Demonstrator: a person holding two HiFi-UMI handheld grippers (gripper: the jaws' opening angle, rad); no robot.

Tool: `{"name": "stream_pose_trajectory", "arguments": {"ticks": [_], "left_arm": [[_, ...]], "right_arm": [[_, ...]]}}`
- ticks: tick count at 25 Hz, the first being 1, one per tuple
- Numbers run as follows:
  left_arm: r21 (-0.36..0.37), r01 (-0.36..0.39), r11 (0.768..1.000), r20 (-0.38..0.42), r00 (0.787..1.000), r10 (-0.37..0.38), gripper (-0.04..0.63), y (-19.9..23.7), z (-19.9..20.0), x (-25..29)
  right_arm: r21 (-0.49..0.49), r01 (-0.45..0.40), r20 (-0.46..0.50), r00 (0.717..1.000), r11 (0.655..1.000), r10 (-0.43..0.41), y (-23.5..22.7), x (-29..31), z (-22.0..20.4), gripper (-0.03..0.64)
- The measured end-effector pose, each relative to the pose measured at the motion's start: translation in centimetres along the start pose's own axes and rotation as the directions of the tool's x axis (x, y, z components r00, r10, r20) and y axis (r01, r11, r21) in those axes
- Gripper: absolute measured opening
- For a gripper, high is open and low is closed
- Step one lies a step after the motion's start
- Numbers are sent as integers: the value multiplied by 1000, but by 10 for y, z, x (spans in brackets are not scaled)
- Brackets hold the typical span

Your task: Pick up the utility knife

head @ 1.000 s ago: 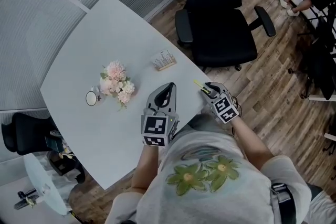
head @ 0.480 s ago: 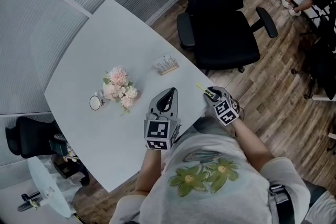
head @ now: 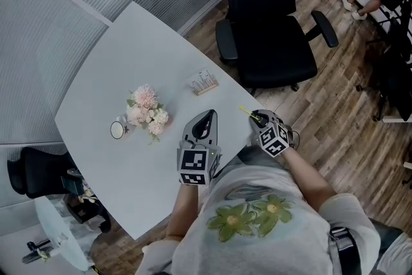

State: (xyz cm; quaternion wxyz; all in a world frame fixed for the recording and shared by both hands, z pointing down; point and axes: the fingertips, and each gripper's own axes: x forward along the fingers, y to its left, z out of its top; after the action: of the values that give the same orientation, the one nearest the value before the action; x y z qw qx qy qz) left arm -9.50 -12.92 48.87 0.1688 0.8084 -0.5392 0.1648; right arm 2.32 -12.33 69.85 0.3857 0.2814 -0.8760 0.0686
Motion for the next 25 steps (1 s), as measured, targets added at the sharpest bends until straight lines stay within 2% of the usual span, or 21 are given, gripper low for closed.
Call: {"name": "stream_pose_trajectory", "arguments": {"ticks": [13,25], "left_arm": [[-1,-17,1000,11,1000,17,11,3,1,-4],[8,-30,1000,18,999,30,11,0,5,0]], "right_arm": [[18,-46,-23,999,999,47,1,-2,1,72],[5,-79,51,996,997,78,-2,-10,27,72]]}}
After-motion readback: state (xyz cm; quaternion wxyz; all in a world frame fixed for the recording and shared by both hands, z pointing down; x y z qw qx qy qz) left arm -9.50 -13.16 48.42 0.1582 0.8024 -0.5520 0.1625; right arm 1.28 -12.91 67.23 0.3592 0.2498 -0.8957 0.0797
